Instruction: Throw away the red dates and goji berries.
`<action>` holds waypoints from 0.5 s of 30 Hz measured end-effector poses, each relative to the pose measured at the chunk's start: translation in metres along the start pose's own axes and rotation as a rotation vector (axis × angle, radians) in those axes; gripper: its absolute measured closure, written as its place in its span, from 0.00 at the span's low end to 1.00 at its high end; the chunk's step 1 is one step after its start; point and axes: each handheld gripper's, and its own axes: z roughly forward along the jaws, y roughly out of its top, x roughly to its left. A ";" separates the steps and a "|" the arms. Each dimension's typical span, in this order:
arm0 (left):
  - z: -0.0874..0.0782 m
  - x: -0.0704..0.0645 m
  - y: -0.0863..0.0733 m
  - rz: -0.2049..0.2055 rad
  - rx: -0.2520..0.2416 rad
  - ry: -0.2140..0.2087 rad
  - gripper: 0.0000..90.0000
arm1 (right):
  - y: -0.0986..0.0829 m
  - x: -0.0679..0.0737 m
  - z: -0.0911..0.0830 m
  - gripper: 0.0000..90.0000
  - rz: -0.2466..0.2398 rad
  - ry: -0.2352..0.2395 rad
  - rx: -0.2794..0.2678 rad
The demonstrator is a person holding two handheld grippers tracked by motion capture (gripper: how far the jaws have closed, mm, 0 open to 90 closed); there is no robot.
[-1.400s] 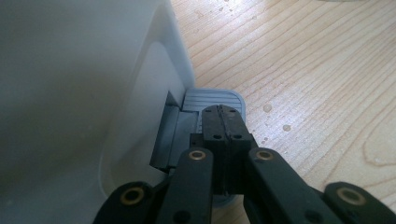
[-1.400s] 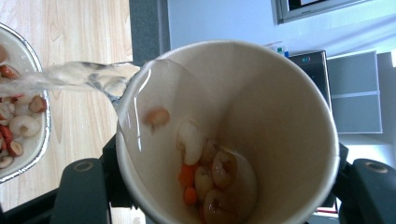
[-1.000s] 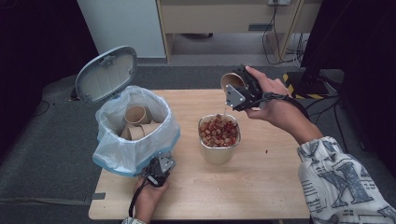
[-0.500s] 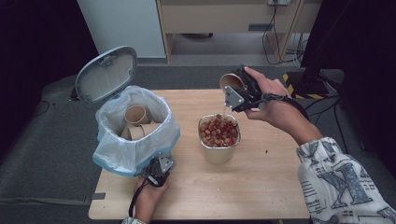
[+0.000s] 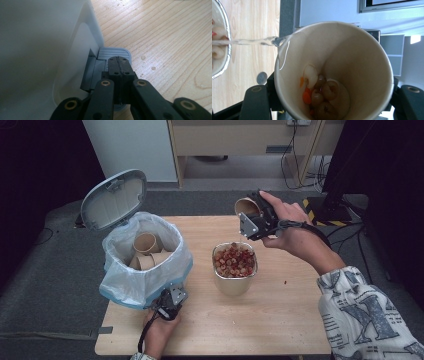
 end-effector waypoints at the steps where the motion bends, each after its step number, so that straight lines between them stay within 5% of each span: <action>1: 0.000 0.000 0.000 -0.001 -0.001 0.000 0.99 | 0.000 0.000 0.000 0.34 -0.004 -0.001 0.000; 15: 0.000 0.000 0.000 -0.003 -0.001 -0.002 0.99 | 0.001 0.001 0.000 0.34 -0.029 -0.012 0.004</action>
